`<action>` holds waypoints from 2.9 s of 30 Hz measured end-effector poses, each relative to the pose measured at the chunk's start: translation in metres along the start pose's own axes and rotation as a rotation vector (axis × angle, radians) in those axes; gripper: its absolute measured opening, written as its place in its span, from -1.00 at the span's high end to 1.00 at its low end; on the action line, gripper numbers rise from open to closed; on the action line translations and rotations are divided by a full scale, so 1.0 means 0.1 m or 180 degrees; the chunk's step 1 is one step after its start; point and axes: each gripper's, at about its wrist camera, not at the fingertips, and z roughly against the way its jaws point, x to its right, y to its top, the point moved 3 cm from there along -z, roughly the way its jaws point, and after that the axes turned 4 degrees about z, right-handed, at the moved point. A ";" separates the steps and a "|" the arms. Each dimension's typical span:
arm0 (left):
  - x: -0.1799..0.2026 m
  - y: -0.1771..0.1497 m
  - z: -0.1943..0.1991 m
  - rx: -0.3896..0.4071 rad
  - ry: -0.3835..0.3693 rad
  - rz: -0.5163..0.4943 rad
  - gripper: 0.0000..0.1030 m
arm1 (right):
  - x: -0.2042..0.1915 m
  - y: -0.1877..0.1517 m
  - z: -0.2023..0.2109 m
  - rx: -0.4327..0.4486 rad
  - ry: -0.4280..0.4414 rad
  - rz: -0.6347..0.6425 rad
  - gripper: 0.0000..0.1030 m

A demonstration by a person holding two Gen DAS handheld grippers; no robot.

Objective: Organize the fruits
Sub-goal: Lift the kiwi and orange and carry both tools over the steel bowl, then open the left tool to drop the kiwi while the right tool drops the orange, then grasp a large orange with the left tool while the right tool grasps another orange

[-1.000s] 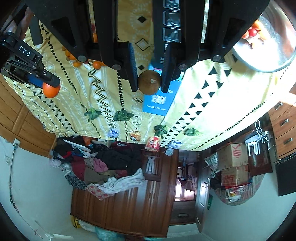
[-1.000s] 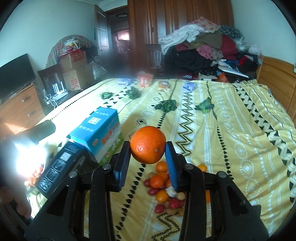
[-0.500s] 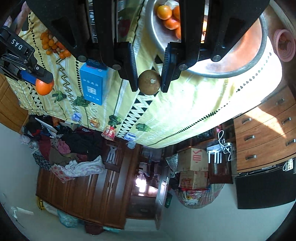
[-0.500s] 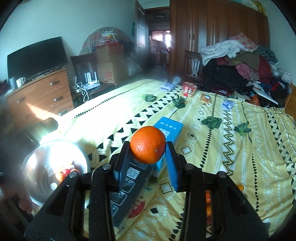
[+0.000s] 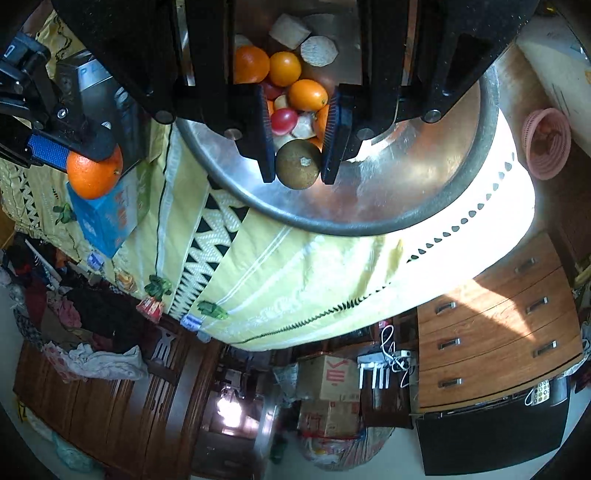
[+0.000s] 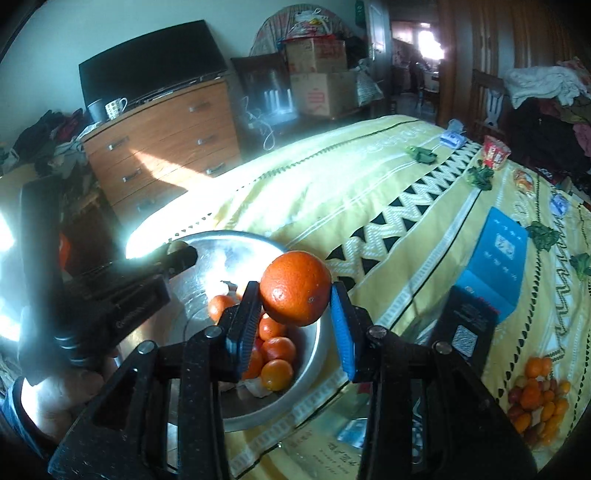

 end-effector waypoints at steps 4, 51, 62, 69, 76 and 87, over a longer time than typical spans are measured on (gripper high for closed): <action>-0.07 -0.17 -0.20 -0.0178 0.0178 -0.0091 0.52 | -0.08 -0.17 -0.23 -0.0236 0.0154 -0.0041 0.25; 0.76 -0.20 0.28 0.0047 -0.0022 -0.0373 -0.49 | 0.71 -1.21 0.72 0.0008 -0.0095 -0.0785 -0.42; 2.88 -0.87 0.66 -0.0074 -0.1540 -0.1286 -0.49 | 1.69 -2.45 1.36 -0.0156 -0.0736 -0.1646 -0.42; 3.69 -1.45 -0.24 -0.0924 -0.1878 -0.1188 -0.30 | 2.11 -2.90 1.54 -0.0172 -0.0832 -0.1992 -0.42; 4.41 -1.83 -0.81 -0.1033 -0.1914 -0.1572 -0.30 | 2.52 -3.25 1.60 -0.0134 -0.0827 -0.2297 -0.42; 4.61 -2.06 -1.21 -0.1067 -0.1829 -0.1759 0.19 | 3.02 -3.31 1.61 -0.0001 -0.0884 -0.2436 -0.42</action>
